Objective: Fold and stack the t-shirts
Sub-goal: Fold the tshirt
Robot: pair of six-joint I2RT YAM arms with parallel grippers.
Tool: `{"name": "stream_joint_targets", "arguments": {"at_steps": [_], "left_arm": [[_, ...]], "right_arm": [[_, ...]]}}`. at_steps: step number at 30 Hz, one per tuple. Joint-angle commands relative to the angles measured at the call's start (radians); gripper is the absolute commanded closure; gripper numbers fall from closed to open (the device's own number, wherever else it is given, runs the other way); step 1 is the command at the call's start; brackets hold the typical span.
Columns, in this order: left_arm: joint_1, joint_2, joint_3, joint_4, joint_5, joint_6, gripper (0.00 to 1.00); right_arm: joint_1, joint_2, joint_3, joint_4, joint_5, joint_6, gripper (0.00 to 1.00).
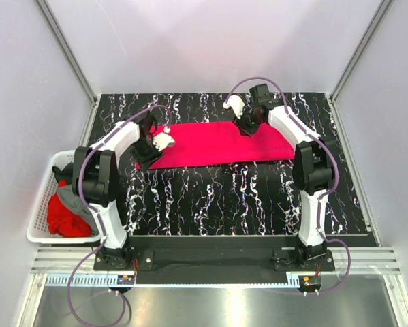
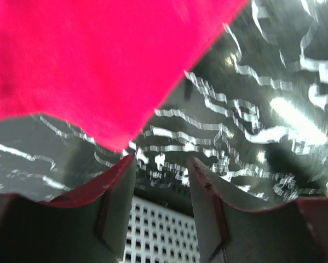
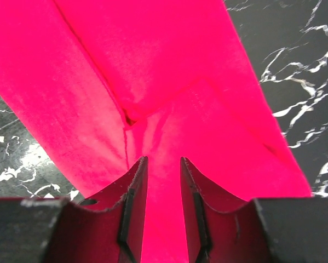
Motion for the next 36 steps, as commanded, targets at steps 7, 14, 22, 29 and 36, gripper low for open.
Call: {"name": "stream_joint_targets", "arguments": {"at_steps": [7,14,22,29,36], "left_arm": [[0.002,0.045,0.024,0.049,-0.044,0.089,0.5],[0.002,0.125,0.049,0.087,-0.106,0.085,0.53],[-0.003,0.137,0.037,0.101,-0.137,0.049,1.0],[-0.134,-0.079,-0.159,-0.077,0.034,0.166,1.0],[-0.348,-0.168,-0.192,-0.301,0.157,0.18,1.0]], "right_arm": [[-0.003,-0.05,-0.022,0.039,-0.025,0.08,0.64],[-0.003,-0.074,-0.063,0.039,-0.006,0.075,0.64],[-0.003,-0.108,-0.112,0.039,-0.002,0.104,0.65],[-0.029,-0.194,-0.209,0.039,0.083,0.185,0.67],[-0.102,-0.205,-0.261,0.033,0.083,0.269,0.69]]}}
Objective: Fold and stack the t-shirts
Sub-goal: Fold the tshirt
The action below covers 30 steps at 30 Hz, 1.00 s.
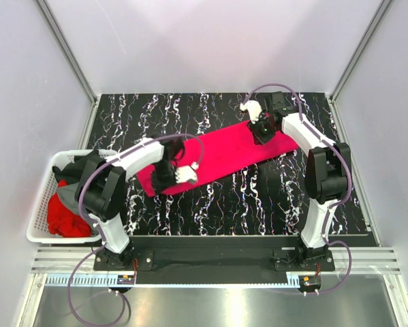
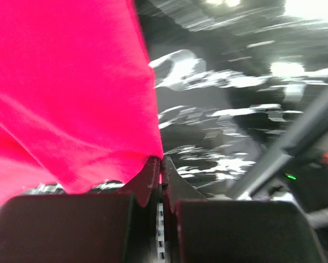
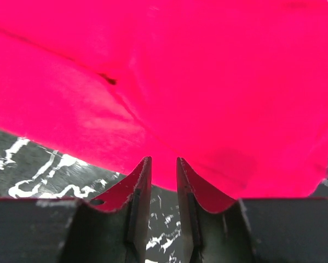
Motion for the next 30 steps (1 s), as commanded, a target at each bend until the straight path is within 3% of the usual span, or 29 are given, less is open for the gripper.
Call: {"name": "stream_joint_targets", "arguments": {"at_steps": [1,7,19,24,28,30], "left_arm": [[-0.09,-0.033,0.031,-0.143,0.118,0.024,1.0],[-0.179,0.047,0.155,-0.241,0.204,0.026,1.0],[-0.294,0.148,0.382,-0.301,0.337,-0.04,1.0],[-0.388,0.128,0.37,-0.283,0.385,-0.102,1.0],[-0.475,0.105,0.338,-0.257,0.435,-0.175,0.99],[-0.506,0.091,0.324,-0.225,0.466,-0.236,0.97]], "right_arm": [[-0.033,-0.029,-0.017,0.012,0.021,0.066,0.69],[-0.063,0.124,0.07,0.007,0.028,0.109,0.7],[-0.07,0.437,0.409,-0.109,-0.043,0.206,0.71],[-0.063,0.592,0.68,-0.177,-0.109,0.301,0.7],[-0.006,0.73,0.892,-0.268,-0.014,0.198,0.69],[-0.004,0.787,1.082,-0.313,-0.026,0.206,0.67]]}}
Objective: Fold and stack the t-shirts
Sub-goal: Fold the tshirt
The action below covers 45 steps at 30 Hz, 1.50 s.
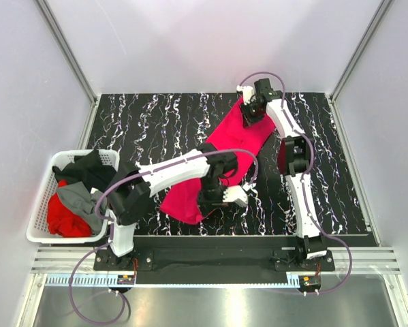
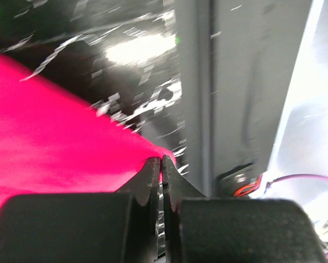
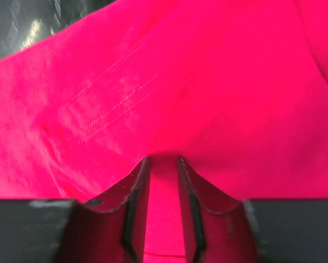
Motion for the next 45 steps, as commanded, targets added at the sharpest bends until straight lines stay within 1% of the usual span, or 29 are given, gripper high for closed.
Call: {"name": "stream_joint_targets", "arguments": {"at_steps": [1,2,4,5,7,8,9,11,12,14,15,17,18,19,20,21,22,24,25,27,32,37,41,44,45], "left_arm": [[-0.071,-0.052,-0.012,-0.048,0.098,-0.129,0.97],[-0.091,-0.04,-0.006,-0.039,0.078,-0.132,0.96],[-0.146,-0.014,0.016,-0.036,0.034,-0.129,0.94],[-0.156,0.015,0.028,-0.036,0.023,-0.126,0.94],[-0.171,0.043,0.086,-0.041,0.038,-0.13,0.94],[-0.177,0.067,0.109,-0.044,0.041,-0.132,0.94],[-0.186,0.08,0.155,-0.045,0.043,-0.132,0.93],[-0.196,0.125,0.203,-0.051,0.043,-0.135,0.93],[-0.2,0.143,0.252,-0.054,0.047,-0.134,0.93],[-0.202,0.204,0.305,-0.061,0.051,-0.134,0.93],[-0.203,0.222,0.36,-0.064,0.052,-0.13,0.93],[-0.205,0.273,0.436,-0.077,0.051,-0.111,0.92],[-0.206,0.287,0.454,-0.084,0.049,-0.097,0.92],[-0.208,0.307,0.47,-0.093,0.046,-0.091,0.92],[-0.208,0.314,0.49,-0.097,0.044,-0.083,0.92],[-0.21,0.321,0.494,-0.099,0.043,-0.074,0.92],[-0.21,0.327,0.497,-0.103,0.049,-0.066,0.93],[-0.211,0.328,0.494,-0.111,0.06,-0.051,0.93],[-0.213,0.328,0.491,-0.117,0.067,-0.046,0.93],[-0.214,0.325,0.478,-0.12,0.075,-0.048,0.92],[-0.213,0.313,0.47,-0.119,0.103,-0.052,0.92],[-0.211,0.301,0.458,-0.108,0.107,-0.055,0.92],[-0.205,0.311,0.468,-0.102,0.127,-0.058,0.91],[-0.205,0.322,0.484,-0.093,0.129,-0.055,0.91],[-0.203,0.325,0.488,-0.085,0.129,-0.054,0.91]], "right_arm": [[0.041,0.117,0.214,-0.091,0.009,-0.003,0.64],[0.048,0.12,0.255,-0.077,0.003,-0.006,0.64],[0.066,0.117,0.262,-0.019,-0.014,-0.01,0.62],[0.069,0.12,0.272,-0.002,-0.014,0.0,0.59],[0.081,0.113,0.312,-0.003,0.018,0.032,0.57],[0.083,0.087,0.292,-0.003,0.026,0.031,0.55],[0.084,0.018,0.268,-0.003,0.038,0.027,0.54],[0.078,-0.056,0.193,-0.003,0.058,0.024,0.53],[0.072,-0.123,0.17,-0.003,0.061,0.022,0.52],[0.058,-0.181,0.113,-0.005,0.06,0.023,0.52],[0.042,-0.233,0.093,-0.006,0.058,0.028,0.52],[0.022,-0.281,0.003,-0.006,0.041,0.03,0.52],[-0.001,-0.322,-0.034,-0.013,0.034,0.033,0.52],[-0.011,-0.343,-0.121,-0.013,0.024,0.034,0.52],[-0.023,-0.375,-0.169,-0.013,0.004,0.033,0.52],[-0.041,-0.387,-0.214,-0.01,-0.002,0.031,0.53],[-0.051,-0.396,-0.293,-0.01,-0.008,0.031,0.53],[-0.061,-0.413,-0.358,-0.008,-0.029,0.036,0.54],[-0.067,-0.413,-0.41,-0.005,-0.039,0.039,0.54],[-0.067,-0.403,-0.456,-0.002,-0.06,0.043,0.54],[-0.067,-0.322,-0.444,0.001,-0.1,0.076,0.55],[-0.066,-0.262,-0.4,0.001,-0.111,0.096,0.55],[-0.066,-0.171,-0.332,-0.002,-0.105,0.122,0.55],[-0.06,-0.101,-0.243,0.001,-0.079,0.129,0.58],[-0.057,-0.084,-0.192,0.0,-0.069,0.128,0.59]]}}
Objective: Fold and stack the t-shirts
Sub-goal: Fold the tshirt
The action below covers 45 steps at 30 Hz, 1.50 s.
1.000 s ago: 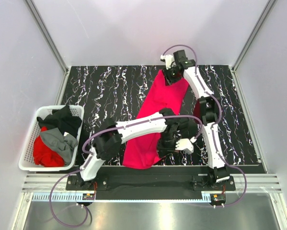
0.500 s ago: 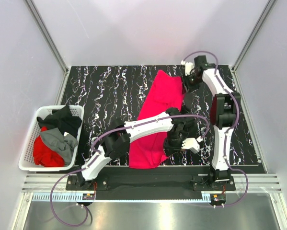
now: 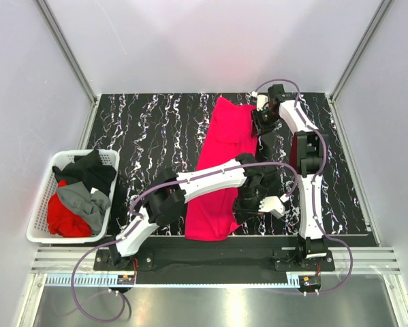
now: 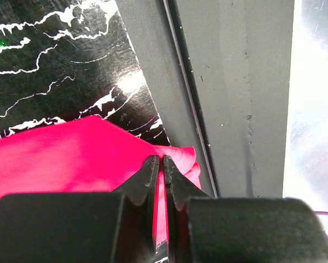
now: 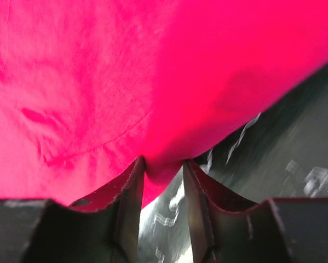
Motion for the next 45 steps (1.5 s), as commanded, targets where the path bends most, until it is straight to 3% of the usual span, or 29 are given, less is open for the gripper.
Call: {"name": "stream_joint_targets", "arguments": {"at_steps": [1,8,12,22,25,27,30,34,35,37,38,40,41,45], "left_arm": [[0.005,-0.005,0.043,-0.068,0.04,0.019,0.91],[0.003,0.032,0.07,0.045,-0.053,0.025,0.85],[0.003,0.09,0.136,0.095,-0.078,0.025,0.81],[0.003,0.092,0.223,0.343,-0.081,-0.101,0.31],[0.003,0.047,0.274,0.336,-0.085,-0.171,0.27],[0.006,-0.08,0.207,0.336,-0.099,-0.205,0.26],[0.047,-0.287,0.044,0.374,-0.122,-0.318,0.01],[0.187,-0.526,-0.227,0.449,-0.179,-0.506,0.01],[0.213,-0.603,-0.286,0.478,-0.205,-0.568,0.03],[0.335,-0.657,-0.435,0.5,-0.201,-0.642,0.05],[0.383,-0.684,-0.515,0.518,-0.157,-0.744,0.12],[0.507,-0.697,-0.589,0.538,-0.106,-0.835,0.19],[0.54,-0.703,-0.653,0.568,-0.061,-0.901,0.27],[0.65,-0.709,-0.802,0.631,0.02,-1.02,0.39]], "right_arm": [[0.016,0.092,0.127,0.021,0.032,0.019,0.59],[0.032,0.233,0.382,0.038,0.126,-0.069,0.59],[0.032,0.309,0.5,0.046,0.143,-0.101,0.54],[0.043,0.315,0.548,0.103,0.131,-0.081,0.48],[0.032,0.208,0.491,0.101,0.152,-0.072,0.42],[0.007,0.128,0.409,0.097,0.139,-0.027,0.39],[-0.028,-0.065,0.242,0.086,0.093,0.049,0.37],[-0.036,-0.423,-0.146,0.066,-0.093,0.187,0.36],[-0.036,-0.482,-0.329,0.067,-0.145,0.204,0.36],[-0.034,-0.627,-0.496,0.066,-0.268,0.255,0.37],[-0.036,-0.694,-0.633,0.066,-0.314,0.266,0.37],[-0.036,-0.746,-0.754,0.067,-0.349,0.325,0.39],[-0.034,-0.776,-0.864,0.072,-0.354,0.336,0.4],[-0.034,-0.926,-1.124,0.078,-0.412,0.388,0.45]]}}
